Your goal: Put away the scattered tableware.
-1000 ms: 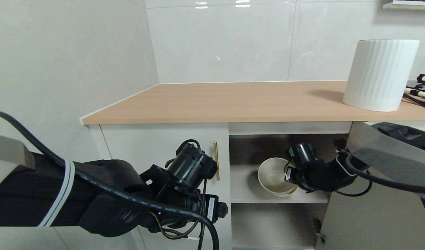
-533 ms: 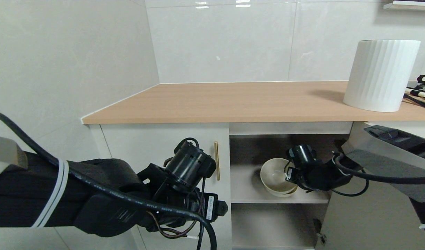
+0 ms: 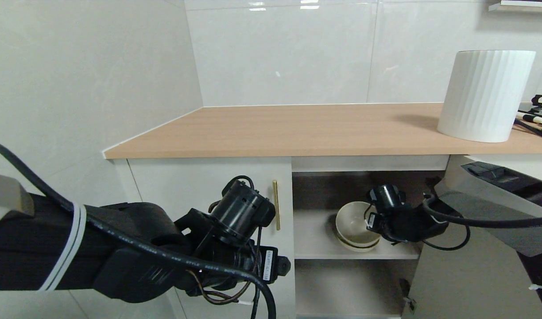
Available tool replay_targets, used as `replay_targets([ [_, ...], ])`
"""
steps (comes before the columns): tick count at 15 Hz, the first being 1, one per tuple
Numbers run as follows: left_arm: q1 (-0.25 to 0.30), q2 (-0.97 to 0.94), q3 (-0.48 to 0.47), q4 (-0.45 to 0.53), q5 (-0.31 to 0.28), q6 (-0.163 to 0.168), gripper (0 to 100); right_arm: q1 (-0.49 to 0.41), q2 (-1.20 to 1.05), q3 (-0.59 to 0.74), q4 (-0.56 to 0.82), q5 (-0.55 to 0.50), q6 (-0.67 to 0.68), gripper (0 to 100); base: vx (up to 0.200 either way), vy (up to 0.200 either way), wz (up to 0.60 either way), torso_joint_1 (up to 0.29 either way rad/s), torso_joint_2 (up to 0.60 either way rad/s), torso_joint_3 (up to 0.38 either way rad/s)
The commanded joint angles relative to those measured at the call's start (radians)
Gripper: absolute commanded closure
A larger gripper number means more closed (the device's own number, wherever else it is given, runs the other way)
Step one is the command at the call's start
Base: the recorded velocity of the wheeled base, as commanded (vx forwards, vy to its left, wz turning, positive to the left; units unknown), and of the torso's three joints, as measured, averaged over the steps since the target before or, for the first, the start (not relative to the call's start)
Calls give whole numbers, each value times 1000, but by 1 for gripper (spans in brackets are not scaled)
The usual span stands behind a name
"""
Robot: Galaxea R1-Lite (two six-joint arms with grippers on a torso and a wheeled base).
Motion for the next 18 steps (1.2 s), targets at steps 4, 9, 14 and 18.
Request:
replay_targets([
  [4,0,0,-1,0,1,-1,0,2,3,-1,0,1,-1,0,0,0,0,0,0,0],
  [9,9,-23,-9,-3,7,-28,0,11,-57,42,4,7,-1,0,0,0,0,0,0,0],
  [14,70,-258,15,-3,5,-8,0,86,-450,254,191,128,2,0,0,0,0,0,0,0],
  [18,70,-488,114,-1,-4,68,0,213,-774,339,389,168,-3,0,0,0,0,0,0,0],
])
